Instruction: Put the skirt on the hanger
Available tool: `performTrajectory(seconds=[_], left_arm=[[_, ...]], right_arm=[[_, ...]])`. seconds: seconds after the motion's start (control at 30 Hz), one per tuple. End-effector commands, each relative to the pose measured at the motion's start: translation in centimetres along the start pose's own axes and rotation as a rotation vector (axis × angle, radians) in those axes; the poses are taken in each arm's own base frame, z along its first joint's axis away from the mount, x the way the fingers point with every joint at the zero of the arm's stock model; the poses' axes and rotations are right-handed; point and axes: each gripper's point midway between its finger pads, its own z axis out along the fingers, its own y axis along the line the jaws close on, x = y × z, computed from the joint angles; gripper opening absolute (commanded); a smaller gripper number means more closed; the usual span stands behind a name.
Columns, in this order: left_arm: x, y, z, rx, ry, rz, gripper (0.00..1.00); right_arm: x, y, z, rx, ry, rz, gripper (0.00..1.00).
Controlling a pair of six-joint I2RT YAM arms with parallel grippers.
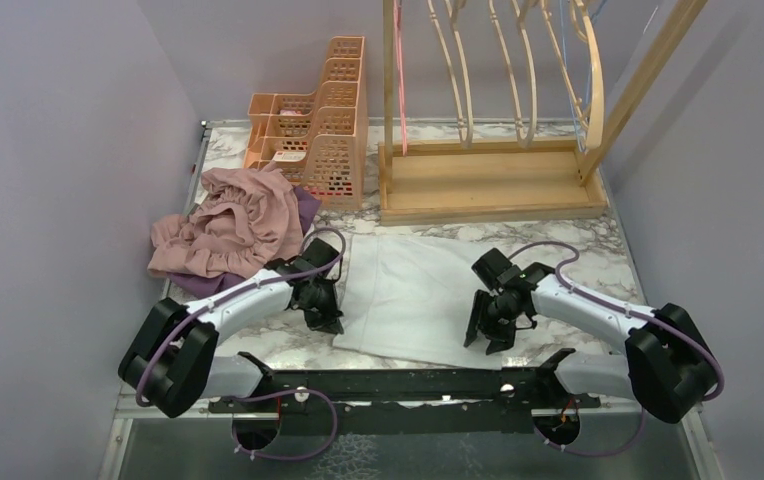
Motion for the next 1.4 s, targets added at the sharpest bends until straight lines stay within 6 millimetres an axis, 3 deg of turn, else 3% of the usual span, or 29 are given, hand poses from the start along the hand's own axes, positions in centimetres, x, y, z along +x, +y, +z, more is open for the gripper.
performTrajectory(seconds=[0.0, 0.13, 0.23, 0.43, 0.57, 0.73, 0.87, 0.97, 1.07, 1.2, 1.37], left_arm=[[0.2, 4.0, -1.2, -0.184, -0.086, -0.101, 0.00], [0.7, 3.7, -2.0, -0.154, -0.087, -0.115, 0.02], [0.5, 3.5, -2.7, -0.144, -0.102, -0.105, 0.21], [-3.2, 0.4, -6.4, -0.061, -0.273, -0.038, 0.35], [-6.6, -2.9, -11.1, 0.024, -0.446, 0.042, 0.40], [-10.4, -6.5, -18.3, 0.106, -0.679, 0.140, 0.52], [-12.5, -10.1, -23.9, 0.192, -0.817, 0.226, 0.61], [-13.8, -13.1, -27.8, 0.267, -0.894, 0.285, 0.71], [-14.5, -17.0, -32.0, 0.384, -0.964, 0.388, 0.80], [-15.6, -21.8, -36.3, 0.515, -1.048, 0.503, 0.83], [-18.4, -25.9, -37.9, 0.580, -1.081, 0.510, 0.83]], right_arm=[[-0.6, -3.4, 0.1, 0.156, -0.075, 0.059, 0.55], [-0.6, -2.9, -0.5, 0.139, -0.072, 0.050, 0.56], [-0.8, -1.7, -1.6, 0.084, -0.077, 0.016, 0.56], [-2.6, 2.6, -6.5, -0.168, -0.236, -0.118, 0.56], [-2.6, 5.4, -10.1, -0.378, -0.331, -0.241, 0.58], [-2.5, 8.8, -16.6, -0.644, -0.504, -0.375, 0.63], [-3.4, 9.9, -22.4, -0.713, -0.673, -0.444, 0.68], [-4.3, 10.0, -25.1, -0.699, -0.758, -0.458, 0.68], [-4.8, 9.8, -25.6, -0.671, -0.785, -0.450, 0.68], [-5.2, 9.2, -24.8, -0.643, -0.777, -0.403, 0.68], [-5.6, 7.7, -23.9, -0.595, -0.774, -0.271, 0.68]])
